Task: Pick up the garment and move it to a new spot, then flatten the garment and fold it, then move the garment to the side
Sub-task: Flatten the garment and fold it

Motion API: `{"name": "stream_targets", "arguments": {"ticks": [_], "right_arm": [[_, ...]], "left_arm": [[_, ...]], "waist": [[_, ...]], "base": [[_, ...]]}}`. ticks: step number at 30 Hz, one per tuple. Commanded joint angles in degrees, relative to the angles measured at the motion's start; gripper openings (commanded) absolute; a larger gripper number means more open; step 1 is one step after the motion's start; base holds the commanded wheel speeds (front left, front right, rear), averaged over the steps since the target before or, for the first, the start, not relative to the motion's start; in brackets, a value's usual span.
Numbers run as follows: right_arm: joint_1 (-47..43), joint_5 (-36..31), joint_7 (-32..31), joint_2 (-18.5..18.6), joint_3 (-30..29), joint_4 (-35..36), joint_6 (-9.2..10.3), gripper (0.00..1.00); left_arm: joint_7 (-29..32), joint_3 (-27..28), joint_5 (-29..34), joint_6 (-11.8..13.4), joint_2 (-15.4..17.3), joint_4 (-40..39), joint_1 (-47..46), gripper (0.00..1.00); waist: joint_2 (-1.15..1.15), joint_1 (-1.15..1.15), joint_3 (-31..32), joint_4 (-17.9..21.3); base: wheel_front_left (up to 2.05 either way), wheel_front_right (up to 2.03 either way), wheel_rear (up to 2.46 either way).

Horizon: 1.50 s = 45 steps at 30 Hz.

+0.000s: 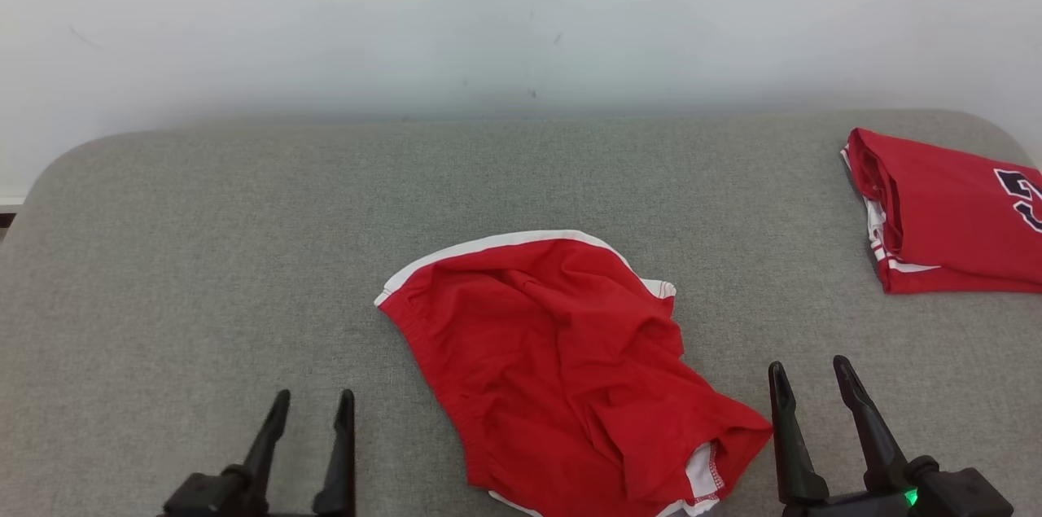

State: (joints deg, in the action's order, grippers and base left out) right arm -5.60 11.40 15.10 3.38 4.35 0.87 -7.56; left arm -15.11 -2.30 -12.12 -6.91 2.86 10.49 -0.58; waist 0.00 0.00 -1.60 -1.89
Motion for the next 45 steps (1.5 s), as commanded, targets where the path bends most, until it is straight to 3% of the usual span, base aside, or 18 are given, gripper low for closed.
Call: {"name": "stream_targets", "arguments": {"ticks": [1,15,29,30,32,45], "right_arm": [[0.25,-0.42,0.05,-0.14,-0.02,0.14,0.18,1.0],[3.2,-0.71,0.05,-0.37,1.34,-0.5,0.18,1.0],[4.53,-0.8,0.05,-0.49,1.27,-0.41,0.18,1.0],[4.58,-0.76,0.05,-0.5,1.19,-0.37,0.18,1.0],[4.57,-0.69,0.05,-0.51,0.95,-0.33,0.18,1.0],[3.34,0.8,0.05,-0.49,0.28,-1.36,0.18,1.0]], "left_arm": [[-0.01,-0.66,0.78,-0.02,0.04,0.42,0.68,1.0],[-0.01,-15.87,-0.22,-0.49,0.44,8.25,-1.3,1.0],[-0.01,-18.75,-3.76,-0.51,0.88,17.43,-5.26,1.0],[-0.01,-19.04,-3.85,-0.51,0.87,17.68,-5.68,0.48],[-0.01,-19.84,-4.45,-0.51,0.83,18.27,-6.37,0.0],[-0.01,-12.11,-5.29,-0.51,3.29,10.92,-6.51,0.0]], "waist": [[0.0,0.0,-0.25,0.12],[0.0,0.0,-2.92,3.56],[0.0,0.0,-5.27,6.36],[0.0,0.0,-5.33,6.39],[0.0,0.0,-5.4,6.29],[0.0,0.0,-3.73,-0.72]], "base": [[0.0,0.0,0.0],[0.0,0.0,0.0],[0.0,0.0,0.0],[0.0,0.0,0.0],[0.0,0.0,0.0],[0.0,0.0,0.0]]}}
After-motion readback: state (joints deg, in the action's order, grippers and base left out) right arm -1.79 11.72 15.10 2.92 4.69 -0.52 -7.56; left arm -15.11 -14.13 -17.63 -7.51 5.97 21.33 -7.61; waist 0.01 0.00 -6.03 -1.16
